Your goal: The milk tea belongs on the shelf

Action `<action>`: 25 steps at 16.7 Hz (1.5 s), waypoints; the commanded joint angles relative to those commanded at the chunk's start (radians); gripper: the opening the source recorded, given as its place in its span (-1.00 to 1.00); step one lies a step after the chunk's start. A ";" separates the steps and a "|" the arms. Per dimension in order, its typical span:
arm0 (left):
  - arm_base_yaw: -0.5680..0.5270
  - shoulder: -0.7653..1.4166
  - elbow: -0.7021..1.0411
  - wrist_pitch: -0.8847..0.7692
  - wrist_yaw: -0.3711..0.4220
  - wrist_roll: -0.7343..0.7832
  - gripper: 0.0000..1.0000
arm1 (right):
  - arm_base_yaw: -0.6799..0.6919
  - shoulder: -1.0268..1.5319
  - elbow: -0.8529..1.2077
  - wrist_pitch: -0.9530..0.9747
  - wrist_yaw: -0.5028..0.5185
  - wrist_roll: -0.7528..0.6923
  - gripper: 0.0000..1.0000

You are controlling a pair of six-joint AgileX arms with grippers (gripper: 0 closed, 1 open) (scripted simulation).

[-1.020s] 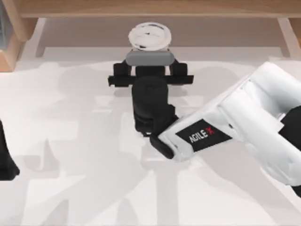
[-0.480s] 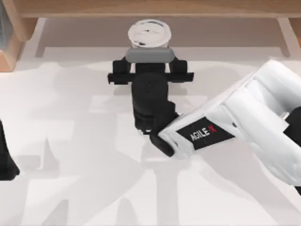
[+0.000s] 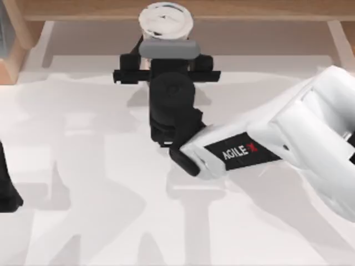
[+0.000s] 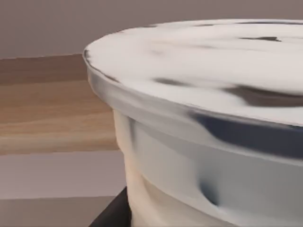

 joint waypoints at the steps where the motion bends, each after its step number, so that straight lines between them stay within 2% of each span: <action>1: 0.000 0.000 0.000 0.000 0.000 0.000 1.00 | 0.005 -0.021 0.005 -0.003 -0.018 0.008 -1.00; 9: 0.000 0.000 0.000 0.000 0.000 0.000 1.00 | -0.037 -0.219 -0.017 -0.108 -0.184 0.075 -1.00; 16: 0.000 0.000 0.000 0.000 0.000 0.000 1.00 | -0.185 -0.373 -0.092 -0.269 -0.282 0.081 -1.00; 25: 0.000 0.000 0.000 0.000 0.000 0.000 1.00 | -0.393 -0.519 -0.169 -0.453 -0.361 0.012 -1.00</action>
